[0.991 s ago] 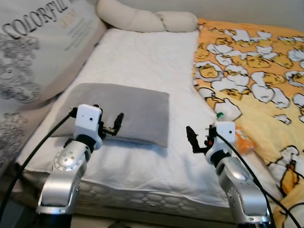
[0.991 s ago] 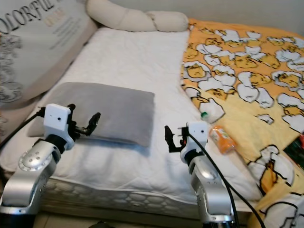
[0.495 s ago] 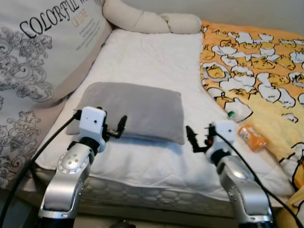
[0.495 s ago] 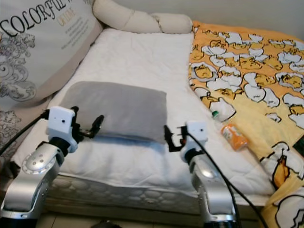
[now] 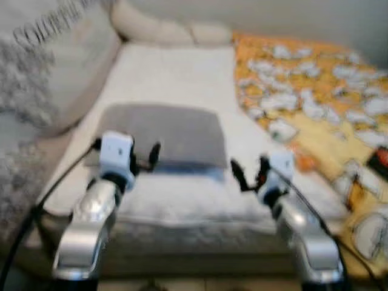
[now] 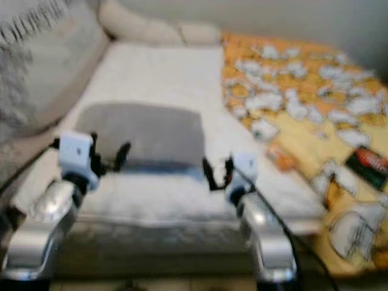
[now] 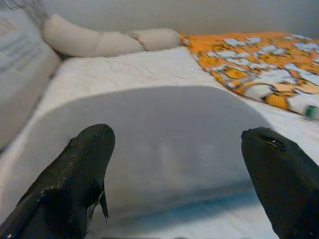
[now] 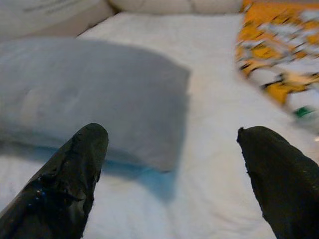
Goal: Clean up the room
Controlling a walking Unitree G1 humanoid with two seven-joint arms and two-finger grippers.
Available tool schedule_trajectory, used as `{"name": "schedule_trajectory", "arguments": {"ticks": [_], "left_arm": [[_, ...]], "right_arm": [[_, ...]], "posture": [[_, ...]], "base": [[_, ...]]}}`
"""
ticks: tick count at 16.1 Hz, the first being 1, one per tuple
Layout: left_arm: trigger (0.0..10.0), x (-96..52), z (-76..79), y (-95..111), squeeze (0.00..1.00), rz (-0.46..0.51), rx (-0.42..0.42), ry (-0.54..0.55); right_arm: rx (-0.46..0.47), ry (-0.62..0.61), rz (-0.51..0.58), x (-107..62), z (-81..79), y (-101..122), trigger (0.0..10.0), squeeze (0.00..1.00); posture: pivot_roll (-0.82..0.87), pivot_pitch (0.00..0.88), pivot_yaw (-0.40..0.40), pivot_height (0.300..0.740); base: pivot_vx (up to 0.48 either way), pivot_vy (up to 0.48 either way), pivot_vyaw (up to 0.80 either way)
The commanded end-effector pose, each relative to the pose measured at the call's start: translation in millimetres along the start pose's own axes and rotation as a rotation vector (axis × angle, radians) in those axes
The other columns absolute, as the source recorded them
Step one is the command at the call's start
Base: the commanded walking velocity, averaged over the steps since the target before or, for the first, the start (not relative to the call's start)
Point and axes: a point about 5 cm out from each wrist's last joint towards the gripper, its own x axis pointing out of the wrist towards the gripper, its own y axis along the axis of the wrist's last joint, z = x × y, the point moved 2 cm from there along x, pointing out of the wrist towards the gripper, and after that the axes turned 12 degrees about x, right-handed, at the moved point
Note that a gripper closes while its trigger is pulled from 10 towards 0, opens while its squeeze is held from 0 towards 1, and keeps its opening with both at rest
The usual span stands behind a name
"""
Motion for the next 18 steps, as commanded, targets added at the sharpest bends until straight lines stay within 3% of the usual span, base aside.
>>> {"name": "schedule_trajectory", "arguments": {"ticks": [1, 11, 12, 16, 18], "left_arm": [[10.0, 1.3, 4.2, 3, 0.00, 0.005, -0.006, -0.006], [10.0, -2.3, 5.3, 1, 0.00, -0.010, -0.035, 0.033], [10.0, -2.6, 4.2, 2, 0.00, -0.006, -0.066, 0.039], [10.0, -3.3, 0.9, 0, 0.00, -0.007, -0.018, 0.042], [10.0, -4.9, 0.3, 0, 0.00, -0.006, -0.024, 0.037]], "right_arm": [[-0.002, -0.018, -0.004, -1.4, 8.0, 2, 10.0, 0.00], [-0.056, -0.040, -0.018, -3.1, 27.3, 11, 10.0, 0.00], [-0.058, -0.040, -0.019, -3.6, 27.2, 10, 10.0, 0.00], [-0.037, -0.030, -0.016, -6.1, 21.4, 7, 10.0, 0.00], [-0.077, -0.017, -0.023, -7.0, 16.4, 3, 10.0, 0.00]], "posture": [[-0.02, 0.000, -0.019, 0.740], [-0.02, 0.000, -0.033, 0.740], [-0.02, 0.000, -0.032, 0.740], [-0.02, 0.000, -0.027, 0.740], [-0.02, 0.000, -0.024, 0.740]], "base": [[0.000, -0.480, 0.00], [0.000, -0.480, 0.00], [0.000, 0.000, 0.00], [0.000, 0.000, 0.00], [0.306, 0.000, 0.00]]}}
